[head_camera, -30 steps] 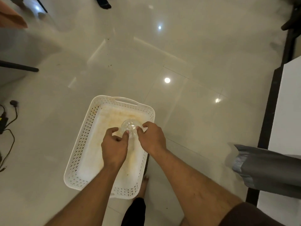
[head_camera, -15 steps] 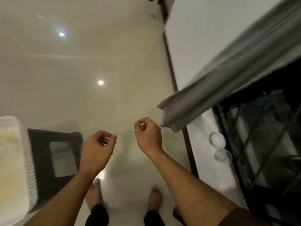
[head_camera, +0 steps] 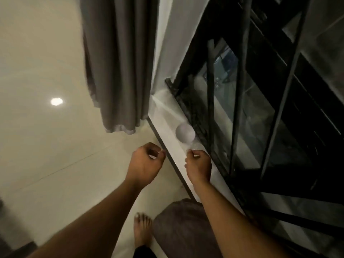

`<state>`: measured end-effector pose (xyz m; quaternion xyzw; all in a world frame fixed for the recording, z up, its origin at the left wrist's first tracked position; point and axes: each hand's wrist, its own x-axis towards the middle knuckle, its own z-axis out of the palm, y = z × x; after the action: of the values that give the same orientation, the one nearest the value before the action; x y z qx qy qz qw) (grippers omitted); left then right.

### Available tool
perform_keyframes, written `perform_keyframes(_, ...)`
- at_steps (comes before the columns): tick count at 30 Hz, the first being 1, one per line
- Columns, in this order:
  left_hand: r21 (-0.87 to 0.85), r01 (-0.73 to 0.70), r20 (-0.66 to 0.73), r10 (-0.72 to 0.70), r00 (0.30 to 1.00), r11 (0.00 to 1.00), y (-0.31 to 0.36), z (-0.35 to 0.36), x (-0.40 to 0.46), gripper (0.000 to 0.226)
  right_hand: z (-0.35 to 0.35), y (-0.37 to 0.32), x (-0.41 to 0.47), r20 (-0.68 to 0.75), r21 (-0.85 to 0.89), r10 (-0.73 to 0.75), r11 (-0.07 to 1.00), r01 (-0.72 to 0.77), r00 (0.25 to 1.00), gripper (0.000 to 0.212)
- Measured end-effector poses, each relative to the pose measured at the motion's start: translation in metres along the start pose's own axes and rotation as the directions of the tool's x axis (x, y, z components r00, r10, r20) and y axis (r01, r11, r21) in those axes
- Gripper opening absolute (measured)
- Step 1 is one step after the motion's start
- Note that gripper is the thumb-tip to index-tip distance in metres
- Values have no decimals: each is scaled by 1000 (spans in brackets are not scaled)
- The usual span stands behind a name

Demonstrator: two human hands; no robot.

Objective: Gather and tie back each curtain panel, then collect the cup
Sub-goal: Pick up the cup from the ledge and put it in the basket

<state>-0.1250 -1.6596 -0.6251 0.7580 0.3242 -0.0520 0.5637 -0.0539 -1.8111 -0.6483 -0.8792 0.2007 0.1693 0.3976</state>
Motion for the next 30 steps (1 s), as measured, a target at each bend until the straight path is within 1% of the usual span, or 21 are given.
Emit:
perform_keyframes(2, 36, -9, 58, 7, 998, 999, -5, 35, 19, 14, -8, 24, 25, -18, -6, 86, 996, -86, 996, 29)
perform_keyframes(5, 114, 9, 148, -26, 989, 993, -20, 80, 44, 33, -12, 53, 57, -63, -78, 180, 980, -185, 982, 47)
perform_keyframes(7, 164, 4, 215, -39, 976, 986, -32, 104, 56, 43, -10, 65, 72, -60, -92, 233, 967, -238, 971, 59)
perform_keyframes(9, 196, -2, 282, -54, 958, 981, -41, 126, 67, 56, -4, 75, 86, -8, -13, 296, 955, -296, 955, 66)
perform_keyframes(11, 224, -30, 332, -47, 942, 974, -46, 143, 75, 71, 2, 82, 96, 44, 52, 328, 942, -330, 944, 68)
perform_keyframes(14, 232, -102, 371, 8, 928, 967, -52, 160, 82, 81, 11, 91, 105, 58, 77, 286, 954, -290, 957, 61)
perform_keyframes(17, 214, -151, 399, 55, 915, 965, -56, 167, 86, 83, 16, 95, 107, 75, 170, 266, 946, -275, 961, 46)
perform_keyframes(20, 183, -178, 403, 92, 911, 967, -58, 169, 85, 82, 17, 90, 103, 57, 211, 266, 939, -272, 962, 33)
perform_keyframes(23, 181, -184, 395, 100, 913, 966, -59, 160, 79, 80, 17, 84, 93, 14, 164, 236, 958, -235, 972, 25)
perform_keyframes(26, 191, -160, 366, 81, 927, 969, -63, 142, 69, 76, 19, 80, 73, 17, 109, 189, 976, -190, 982, 28)
perform_keyframes(30, 201, -124, 299, 60, 953, 972, -72, 93, 43, 75, 24, 61, 30, 76, 19, 46, 999, -48, 996, 27)
